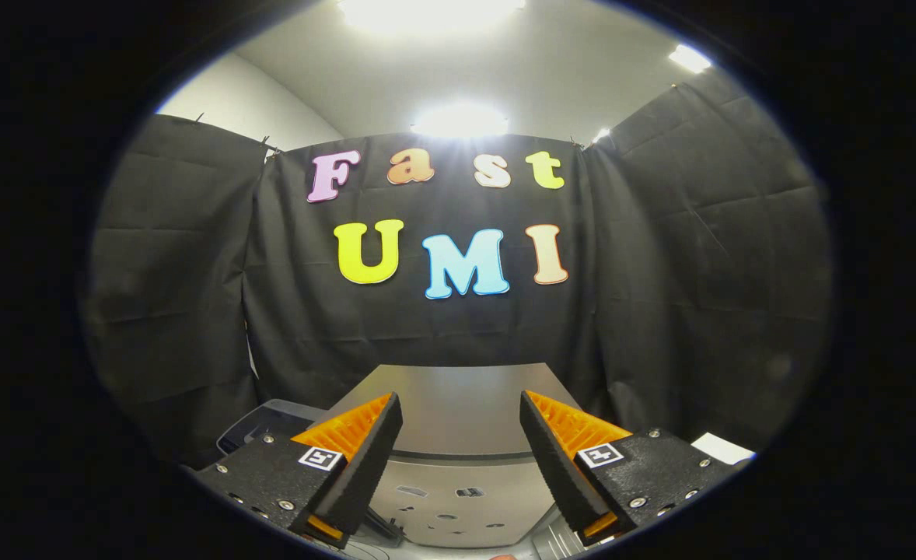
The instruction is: Put the clothes into the washing machine and then close the washing machine lid.
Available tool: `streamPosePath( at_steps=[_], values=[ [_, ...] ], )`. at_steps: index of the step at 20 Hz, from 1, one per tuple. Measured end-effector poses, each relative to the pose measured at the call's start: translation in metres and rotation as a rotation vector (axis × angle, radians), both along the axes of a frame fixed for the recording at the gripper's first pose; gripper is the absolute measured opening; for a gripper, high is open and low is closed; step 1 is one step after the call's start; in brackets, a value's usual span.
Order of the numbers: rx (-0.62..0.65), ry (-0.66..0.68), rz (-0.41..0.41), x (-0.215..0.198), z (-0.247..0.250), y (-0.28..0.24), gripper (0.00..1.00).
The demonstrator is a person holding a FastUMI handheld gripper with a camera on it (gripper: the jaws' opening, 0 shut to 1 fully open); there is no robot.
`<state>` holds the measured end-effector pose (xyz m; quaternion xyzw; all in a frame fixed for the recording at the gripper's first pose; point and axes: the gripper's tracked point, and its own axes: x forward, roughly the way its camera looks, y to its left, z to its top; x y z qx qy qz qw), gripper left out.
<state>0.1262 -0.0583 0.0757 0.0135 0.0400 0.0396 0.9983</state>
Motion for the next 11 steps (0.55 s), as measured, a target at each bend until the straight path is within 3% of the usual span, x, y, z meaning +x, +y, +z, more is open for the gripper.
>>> streamPosePath(
  at_steps=[11],
  values=[
    [0.001, -0.005, 0.006, 0.0054, -0.0006, 0.0036, 0.94]
  ],
)
